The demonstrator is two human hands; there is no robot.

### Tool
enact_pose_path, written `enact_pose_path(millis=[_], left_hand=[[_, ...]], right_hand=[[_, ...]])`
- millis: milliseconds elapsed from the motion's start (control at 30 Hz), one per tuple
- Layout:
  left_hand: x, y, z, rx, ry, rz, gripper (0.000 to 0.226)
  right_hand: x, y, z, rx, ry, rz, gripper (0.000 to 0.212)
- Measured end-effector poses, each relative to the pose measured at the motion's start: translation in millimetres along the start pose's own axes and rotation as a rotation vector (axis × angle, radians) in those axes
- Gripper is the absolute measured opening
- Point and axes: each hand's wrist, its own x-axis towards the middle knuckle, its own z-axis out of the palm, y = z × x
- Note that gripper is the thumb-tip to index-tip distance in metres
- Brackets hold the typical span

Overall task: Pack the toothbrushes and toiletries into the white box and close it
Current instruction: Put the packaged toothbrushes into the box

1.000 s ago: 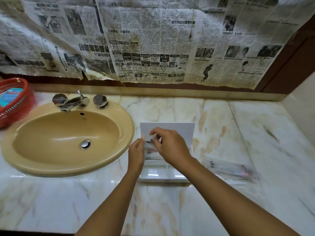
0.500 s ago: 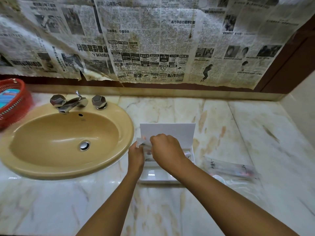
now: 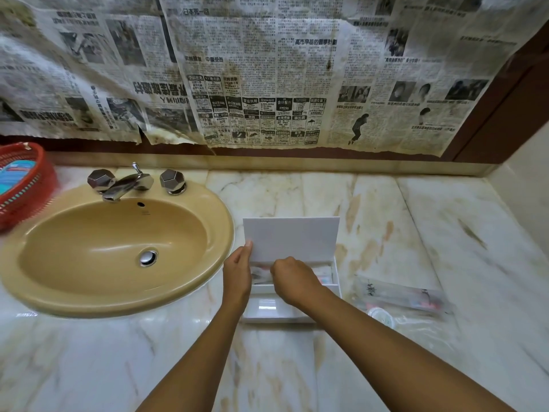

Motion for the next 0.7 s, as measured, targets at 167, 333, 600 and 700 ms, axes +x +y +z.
enact_pose_path(millis=[167, 333, 600, 700], left_hand=[[1, -2, 0, -0.012, 0.014, -0.011, 0.028], [0, 0, 3, -0.023, 0.025, 0.016, 0.028], [0, 1, 1, -0.018, 0.021, 0.02, 0.028], [0, 0, 1, -0.004, 0.021, 0.011, 0.027]], right_hand=[[3, -1, -5, 0.024, 0.124, -0.095, 0.023], [4, 8, 15, -0.01, -0.145, -0.149, 0.047], [0, 12, 14, 0.089, -0.038, -0.146, 0.041], [-8, 21, -3, 0.103, 0.12, -0.11, 0.034]])
